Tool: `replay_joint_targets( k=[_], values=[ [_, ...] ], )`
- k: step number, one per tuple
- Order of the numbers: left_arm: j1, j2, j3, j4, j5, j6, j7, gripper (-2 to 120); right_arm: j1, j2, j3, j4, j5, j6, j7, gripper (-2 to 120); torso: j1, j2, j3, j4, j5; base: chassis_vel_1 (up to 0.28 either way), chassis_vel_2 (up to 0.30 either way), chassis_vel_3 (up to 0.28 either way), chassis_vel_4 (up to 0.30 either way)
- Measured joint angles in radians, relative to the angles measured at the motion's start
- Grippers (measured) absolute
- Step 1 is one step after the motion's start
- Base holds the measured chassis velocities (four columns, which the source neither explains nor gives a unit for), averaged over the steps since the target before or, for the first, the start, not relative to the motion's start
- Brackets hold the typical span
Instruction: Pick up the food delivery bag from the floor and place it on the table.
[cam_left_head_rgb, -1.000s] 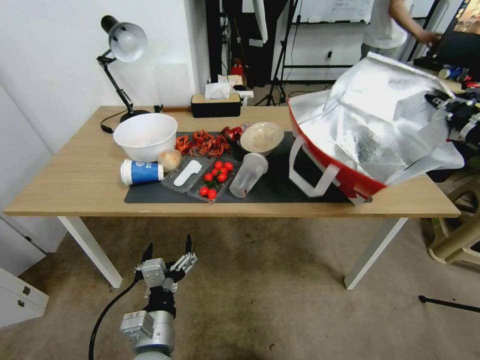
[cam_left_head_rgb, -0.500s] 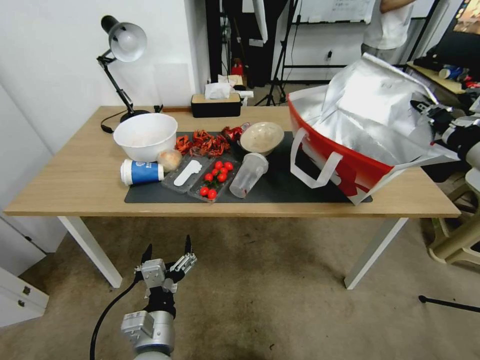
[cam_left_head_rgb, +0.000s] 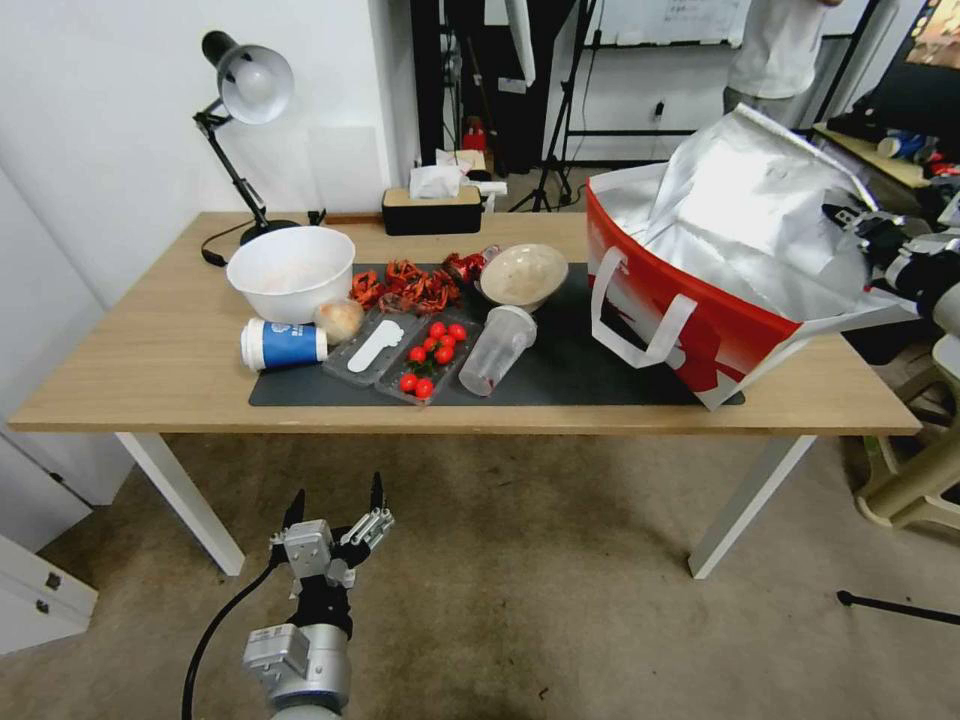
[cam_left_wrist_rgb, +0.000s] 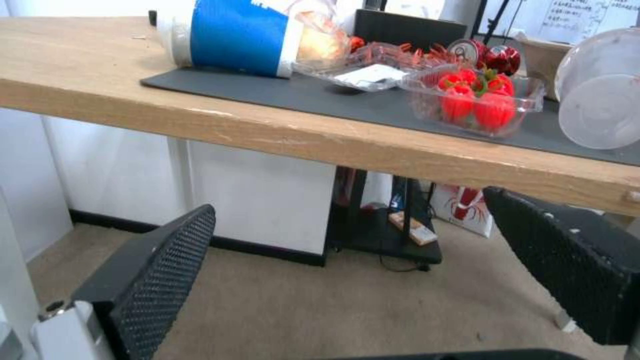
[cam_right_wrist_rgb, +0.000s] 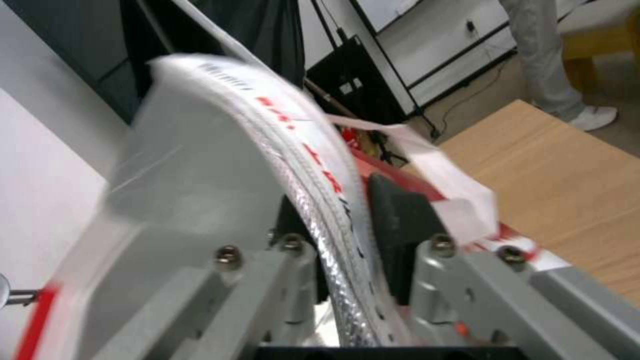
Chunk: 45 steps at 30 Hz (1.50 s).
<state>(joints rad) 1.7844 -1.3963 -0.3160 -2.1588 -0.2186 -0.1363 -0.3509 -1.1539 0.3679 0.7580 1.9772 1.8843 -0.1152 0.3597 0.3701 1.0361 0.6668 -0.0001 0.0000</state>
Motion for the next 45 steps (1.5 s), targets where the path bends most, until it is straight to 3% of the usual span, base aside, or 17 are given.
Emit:
replay_joint_targets(
  k=[9,11,12,19,26,45],
  values=[
    [0.0,0.001,0.002,0.003,0.005,-0.001,0.0,100,0.025,-0.015,-0.02,-0.006,-0.019,0.002,-0.003,46,0.0,0.0,0.0,0.0,0.0,0.0,0.0,0.0,0.0],
    [0.0,0.002,0.003,0.007,0.01,-0.006,0.0,100,0.037,-0.027,-0.034,-0.015,-0.09,0.009,0.003,65,0.0,0.0,0.0,0.0,0.0001,0.0,0.0,0.0,0.0],
    [0.0,0.002,0.003,0.007,0.01,-0.006,0.0,100,0.037,-0.027,-0.034,-0.015,-0.09,0.009,0.003,65,0.0,0.0,0.0,0.0,0.0001,0.0,0.0,0.0,0.0],
    [0.002,0.002,0.003,0.014,0.023,-0.019,0.001,100,0.017,-0.042,-0.031,-0.009,-0.255,0.016,0.013,96,0.0,0.0,0.0,0.0,0.0001,0.0,0.0,0.0,0.0],
    [0.005,0.002,0.003,0.013,0.027,-0.025,0.001,100,-0.062,-0.064,0.037,0.012,-0.402,0.035,0.032,100,0.0,0.0,0.0,-0.0003,0.0,0.0,0.0,0.0,0.0],
    [0.01,0.004,-0.01,-0.017,0.026,-0.028,0.0,100,-0.121,-0.032,0.081,0.115,-0.45,0.138,0.016,100,0.0,0.0,0.0,0.0,-0.0001,0.0,0.0,0.0,0.0]
  ],
)
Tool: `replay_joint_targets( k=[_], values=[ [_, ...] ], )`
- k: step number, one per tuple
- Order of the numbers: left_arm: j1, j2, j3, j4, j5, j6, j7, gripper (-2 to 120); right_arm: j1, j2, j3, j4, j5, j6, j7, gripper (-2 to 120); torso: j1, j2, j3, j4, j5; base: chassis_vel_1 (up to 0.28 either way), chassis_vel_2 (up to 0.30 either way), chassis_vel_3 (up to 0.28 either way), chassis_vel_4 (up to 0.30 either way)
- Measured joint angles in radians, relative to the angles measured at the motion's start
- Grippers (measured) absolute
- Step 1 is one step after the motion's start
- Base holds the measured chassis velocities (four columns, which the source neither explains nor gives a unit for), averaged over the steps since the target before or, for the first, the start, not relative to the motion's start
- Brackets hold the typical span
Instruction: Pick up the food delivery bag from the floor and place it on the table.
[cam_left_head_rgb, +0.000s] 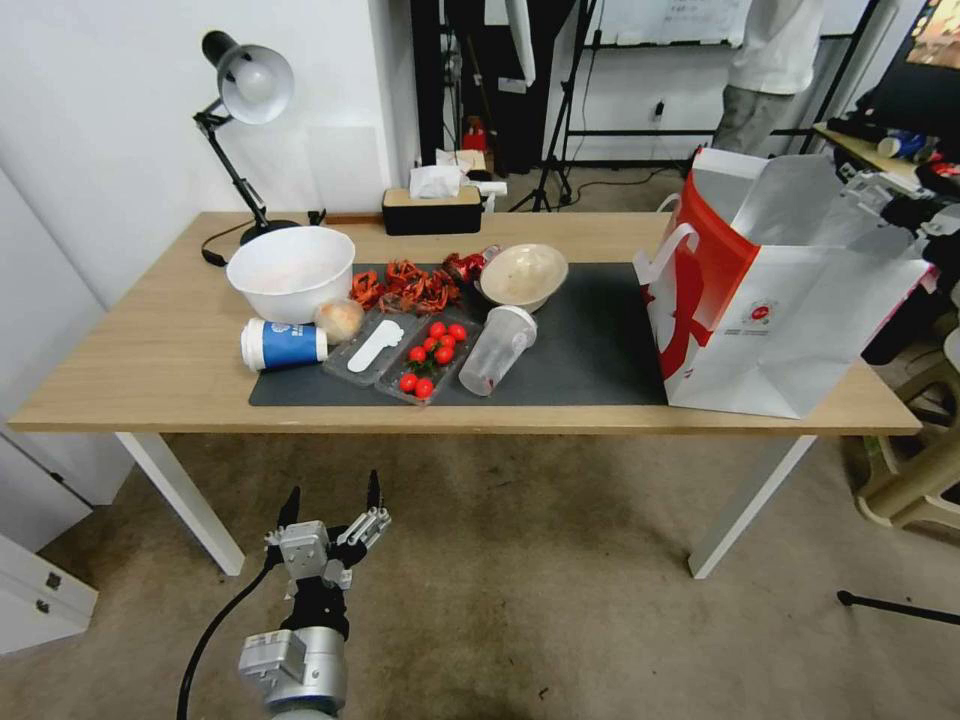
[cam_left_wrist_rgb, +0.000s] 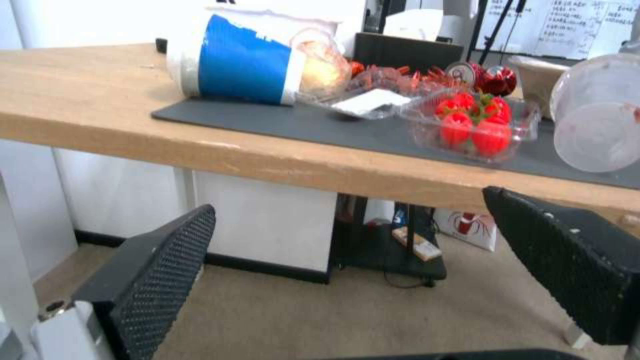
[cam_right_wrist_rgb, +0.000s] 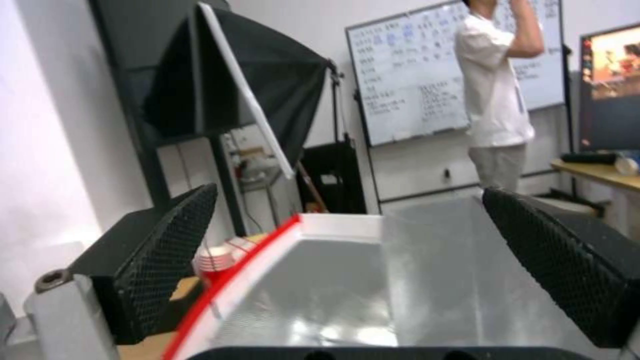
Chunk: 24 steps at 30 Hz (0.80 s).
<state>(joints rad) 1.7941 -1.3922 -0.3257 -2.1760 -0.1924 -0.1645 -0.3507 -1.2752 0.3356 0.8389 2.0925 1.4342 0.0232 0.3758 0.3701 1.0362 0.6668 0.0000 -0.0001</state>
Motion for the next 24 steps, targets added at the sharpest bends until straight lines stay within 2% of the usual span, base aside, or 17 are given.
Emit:
replay_joint_targets(
  k=[5,7,12,15,20,24],
  values=[
    [0.001,0.0,-0.002,-0.008,-0.001,0.002,-0.001,100,-0.048,0.023,0.018,0.049,-0.024,0.047,-0.044,100,0.0,0.0,0.0,0.0,0.0,0.0,0.0,0.0,0.0],
    [0.003,0.0,-0.004,-0.013,0.0,0.003,0.0,100,-0.093,0.04,0.033,0.104,-0.06,0.067,-0.058,100,0.0,0.0,0.0,0.0,0.0,0.0,0.0,0.0,0.0],
    [0.003,0.001,-0.005,-0.017,0.001,0.003,0.004,100,-0.144,0.063,0.041,0.166,-0.111,0.085,-0.058,100,0.0,0.0,0.0,0.0,0.0,0.0,0.0,0.0,0.0],
    [0.004,0.002,-0.01,-0.027,0.006,0.006,0.012,100,-0.195,0.12,0.023,0.25,-0.231,0.118,-0.043,100,0.0,0.0,0.0,0.0,0.0,0.0,0.0,0.0,0.0],
    [0.007,0.003,-0.014,-0.042,0.011,0.018,0.012,100,-0.24,0.177,0.0,0.312,-0.335,0.123,-0.015,100,0.0,0.0,0.0,0.0001,-0.0001,0.0,0.0,0.0,0.0],
    [0.009,0.002,-0.015,-0.046,0.022,0.024,0.013,100,-0.359,0.278,-0.035,0.36,-0.509,0.132,-0.018,100,0.0,0.0,0.0,0.0,0.0,0.0,0.0,0.0,0.0]
  ],
)
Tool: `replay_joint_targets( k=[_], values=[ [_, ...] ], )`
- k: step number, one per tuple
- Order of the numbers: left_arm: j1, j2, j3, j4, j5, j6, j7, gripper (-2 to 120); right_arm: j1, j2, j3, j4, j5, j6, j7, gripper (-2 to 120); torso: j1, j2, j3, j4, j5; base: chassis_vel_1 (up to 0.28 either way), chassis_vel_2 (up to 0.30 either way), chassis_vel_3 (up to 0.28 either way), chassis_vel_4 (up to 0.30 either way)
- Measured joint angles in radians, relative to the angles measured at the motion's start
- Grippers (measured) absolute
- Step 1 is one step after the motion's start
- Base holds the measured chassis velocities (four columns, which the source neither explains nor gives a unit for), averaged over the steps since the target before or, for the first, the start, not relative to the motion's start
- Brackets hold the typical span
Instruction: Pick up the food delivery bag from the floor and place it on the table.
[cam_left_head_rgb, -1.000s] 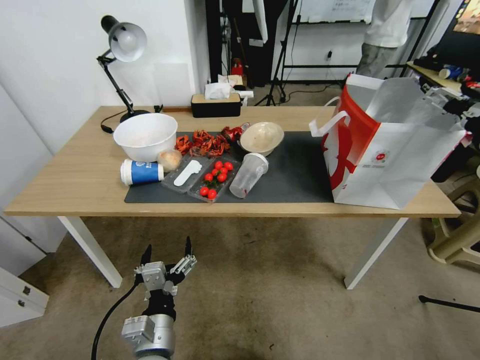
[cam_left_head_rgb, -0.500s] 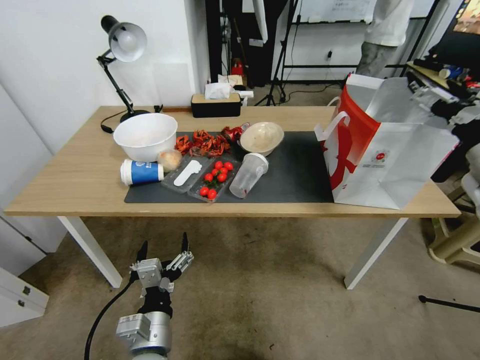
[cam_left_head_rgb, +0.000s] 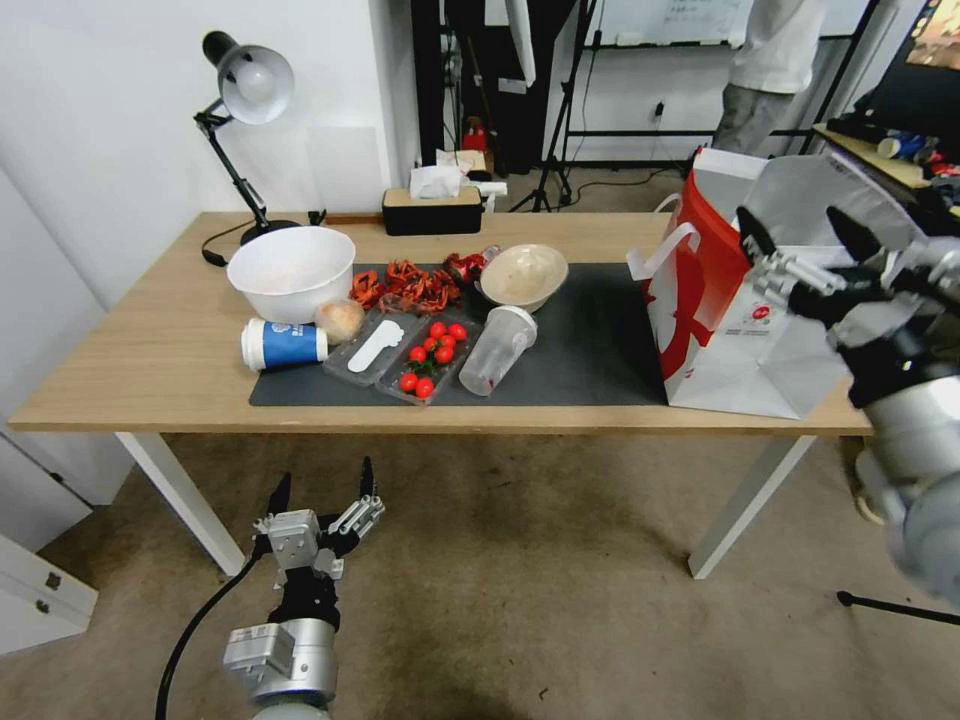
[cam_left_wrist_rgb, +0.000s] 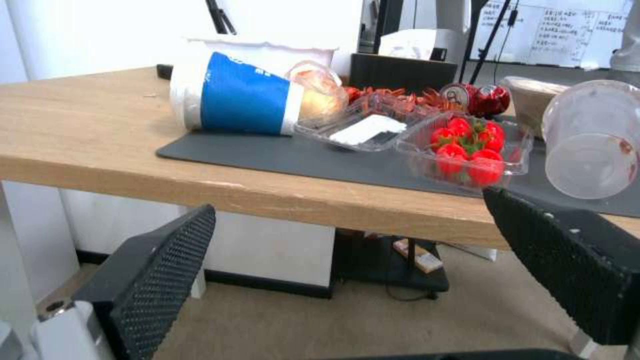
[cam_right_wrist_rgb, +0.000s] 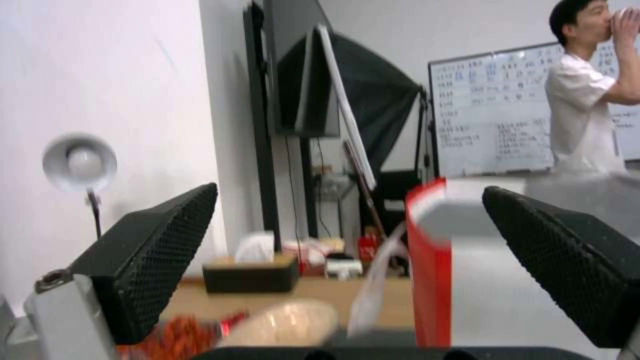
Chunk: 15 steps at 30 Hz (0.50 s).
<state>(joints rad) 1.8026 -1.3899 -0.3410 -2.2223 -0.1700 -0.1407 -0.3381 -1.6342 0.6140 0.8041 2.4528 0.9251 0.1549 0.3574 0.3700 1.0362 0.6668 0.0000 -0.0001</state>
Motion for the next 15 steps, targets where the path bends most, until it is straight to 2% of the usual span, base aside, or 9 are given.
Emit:
replay_joint_targets(
  k=[1,3,4,6,9,11,12,15],
  values=[
    [0.0,0.0,0.0,0.0,0.0,0.0,0.0,100,0.0,0.0,0.0,0.0,0.0,0.0,0.0,100,0.0,0.0,0.0,0.0,0.0,0.0,0.0,0.0,0.0],
    [0.001,-0.004,0.0,0.0,0.009,0.002,0.003,100,-0.071,0.047,-0.012,0.002,-0.12,0.02,-0.005,100,0.0,0.0,0.0,-0.0002,0.0,0.0,0.0,0.0,0.0],
    [0.001,-0.004,0.0,0.0,0.009,0.002,0.003,100,-0.071,0.047,-0.012,0.002,-0.12,0.02,-0.005,100,0.0,0.0,0.0,-0.0002,0.0,0.0,0.0,0.0,0.0],
    [0.002,-0.011,0.001,0.006,0.021,0.002,0.01,100,-0.129,0.09,-0.023,-0.009,-0.229,0.05,-0.005,100,0.0,0.0,0.0,0.0,-0.0001,0.0,0.0,0.0,0.0],
    [0.002,-0.015,0.003,0.01,0.027,0.002,0.015,100,-0.16,0.116,-0.042,-0.019,-0.283,0.073,-0.009,100,0.0,0.0,0.0,0.0,0.0,0.0,0.0,0.0,0.0],
    [0.002,-0.024,0.004,0.018,0.038,0.0,0.02,100,-0.202,0.186,-0.106,-0.051,-0.395,0.114,-0.013,100,0.0,0.0,0.0,-0.0001,-0.0001,0.0,0.0,0.0,0.0],
    [0.002,-0.024,0.004,0.018,0.038,0.0,0.02,100,-0.202,0.186,-0.106,-0.051,-0.395,0.114,-0.013,100,0.0,0.0,0.0,-0.0001,-0.0001,0.0,0.0,0.0,0.0],
    [0.001,-0.029,0.005,0.029,0.042,-0.002,0.024,100,-0.207,0.284,-0.209,-0.127,-0.504,0.17,-0.014,100,0.0,0.0,0.0,0.0001,-0.0001,0.0,0.0,0.0,0.0]
  ],
)
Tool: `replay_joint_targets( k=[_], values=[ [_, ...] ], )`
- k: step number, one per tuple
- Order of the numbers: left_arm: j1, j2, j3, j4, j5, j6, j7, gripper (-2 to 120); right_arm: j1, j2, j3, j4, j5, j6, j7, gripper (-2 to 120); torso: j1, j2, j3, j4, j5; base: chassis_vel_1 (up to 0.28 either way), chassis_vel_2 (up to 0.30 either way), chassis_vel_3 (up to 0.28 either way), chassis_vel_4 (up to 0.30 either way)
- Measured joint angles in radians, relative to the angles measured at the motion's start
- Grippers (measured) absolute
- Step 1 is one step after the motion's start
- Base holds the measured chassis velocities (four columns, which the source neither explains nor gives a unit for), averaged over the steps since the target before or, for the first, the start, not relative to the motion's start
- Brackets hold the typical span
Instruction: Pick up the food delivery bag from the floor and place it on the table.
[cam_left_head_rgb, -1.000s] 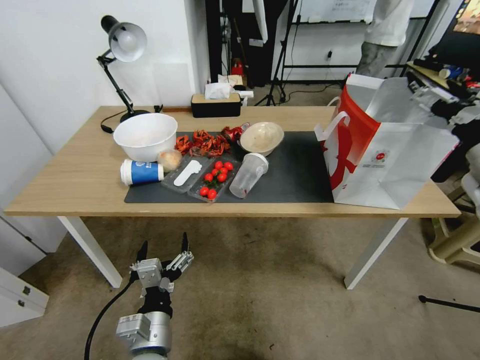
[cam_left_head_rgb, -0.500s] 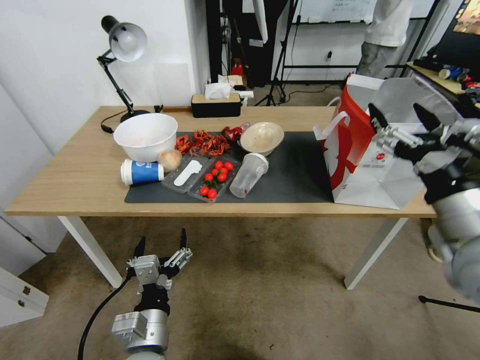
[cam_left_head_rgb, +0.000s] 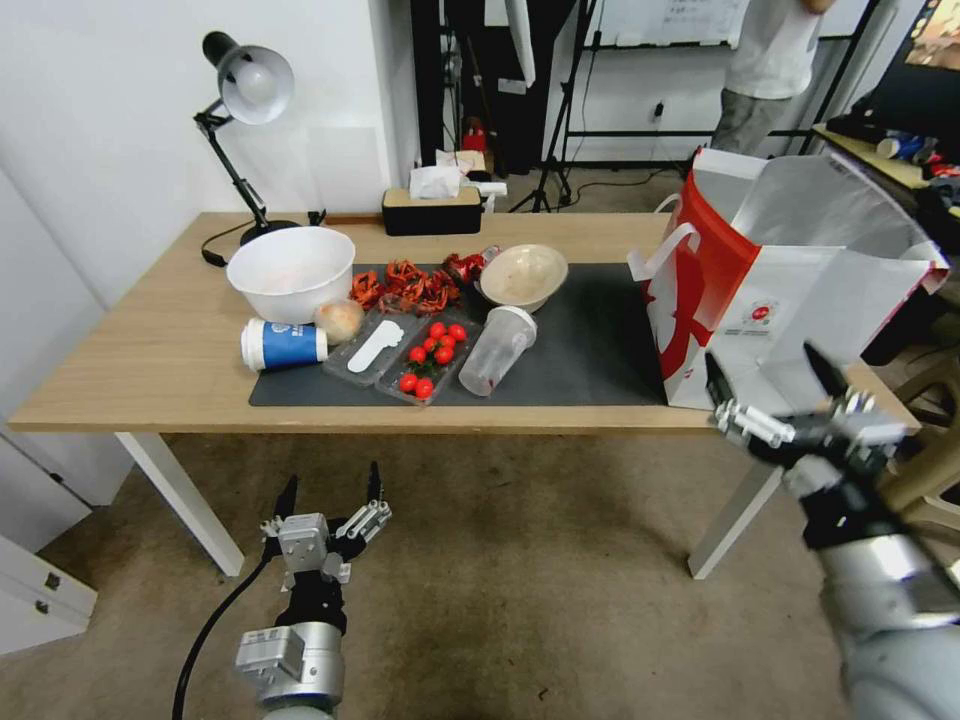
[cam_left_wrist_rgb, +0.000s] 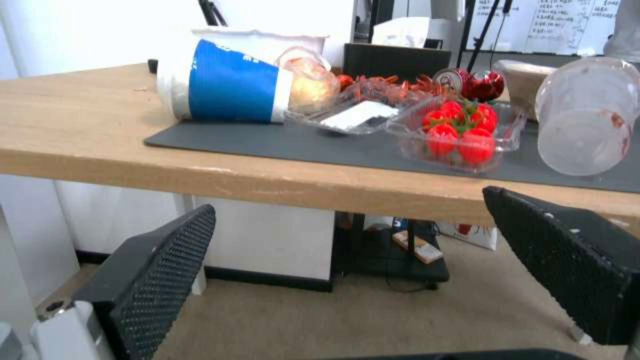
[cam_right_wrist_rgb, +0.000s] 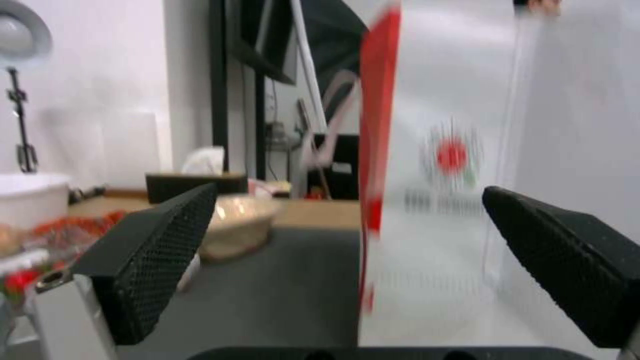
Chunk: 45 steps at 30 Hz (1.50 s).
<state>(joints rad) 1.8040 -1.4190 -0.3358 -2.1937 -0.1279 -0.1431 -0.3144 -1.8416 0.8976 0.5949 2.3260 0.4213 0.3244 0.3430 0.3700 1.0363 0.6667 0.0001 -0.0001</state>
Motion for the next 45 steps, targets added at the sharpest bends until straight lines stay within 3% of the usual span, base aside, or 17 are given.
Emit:
replay_joint_targets(
  k=[5,13,45],
  values=[
    [-0.004,0.003,-0.002,0.015,-0.003,-0.007,0.007,100,0.018,0.089,-0.097,-0.101,-0.065,0.037,-0.006,100,0.0,0.0,0.0,-0.0002,0.0003,0.0,0.0,0.0,0.0],
    [-0.018,0.012,0.003,0.041,-0.015,-0.017,0.013,100,0.055,0.154,-0.174,-0.191,-0.111,0.063,-0.022,100,0.0,0.0,0.0,-0.0001,0.0,0.0,0.0,0.0,0.0],
    [-0.028,0.023,0.0,0.083,-0.005,-0.063,0.014,100,0.095,0.119,-0.191,-0.222,-0.055,0.041,-0.056,100,0.0,0.0,0.0,-0.0001,0.0002,0.0,0.0,0.0,0.0]
  ],
)
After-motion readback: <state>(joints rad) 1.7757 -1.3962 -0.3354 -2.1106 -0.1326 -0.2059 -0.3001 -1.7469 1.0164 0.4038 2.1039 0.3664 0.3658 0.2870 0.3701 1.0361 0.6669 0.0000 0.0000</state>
